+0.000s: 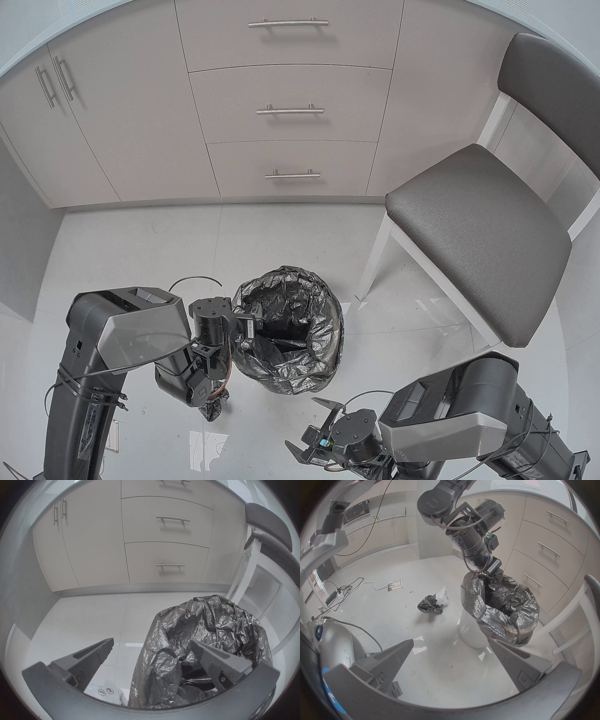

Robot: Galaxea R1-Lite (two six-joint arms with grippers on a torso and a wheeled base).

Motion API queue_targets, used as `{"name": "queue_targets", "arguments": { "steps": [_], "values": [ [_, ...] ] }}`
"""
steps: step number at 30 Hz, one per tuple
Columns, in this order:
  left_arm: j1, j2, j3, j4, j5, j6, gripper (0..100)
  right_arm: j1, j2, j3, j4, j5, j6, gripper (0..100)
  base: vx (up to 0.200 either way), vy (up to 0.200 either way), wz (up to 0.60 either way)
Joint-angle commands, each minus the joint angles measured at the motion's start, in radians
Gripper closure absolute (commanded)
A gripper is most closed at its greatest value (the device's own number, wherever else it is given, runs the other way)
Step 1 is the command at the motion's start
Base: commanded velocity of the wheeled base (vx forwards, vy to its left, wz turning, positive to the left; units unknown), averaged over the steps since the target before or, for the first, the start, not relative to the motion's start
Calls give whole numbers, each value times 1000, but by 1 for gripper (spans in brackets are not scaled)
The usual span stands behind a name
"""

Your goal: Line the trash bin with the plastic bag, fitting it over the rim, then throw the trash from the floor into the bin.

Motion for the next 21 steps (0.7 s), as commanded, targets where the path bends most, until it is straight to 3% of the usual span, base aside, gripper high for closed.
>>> {"name": "queue_targets", "arguments": {
  "steps": [1,11,21],
  "values": [
    [2,6,0,-1,0,0,0,4,-16,-41,-18,-4,2,0,0,0,0],
    [2,7,-1,-1,0,0,0,-34,33,-282,14,-10,2,0,0,0,0],
    [2,18,-6,-1,0,0,0,-33,59,-297,25,-8,-1,0,0,0,0]
  ]
}}
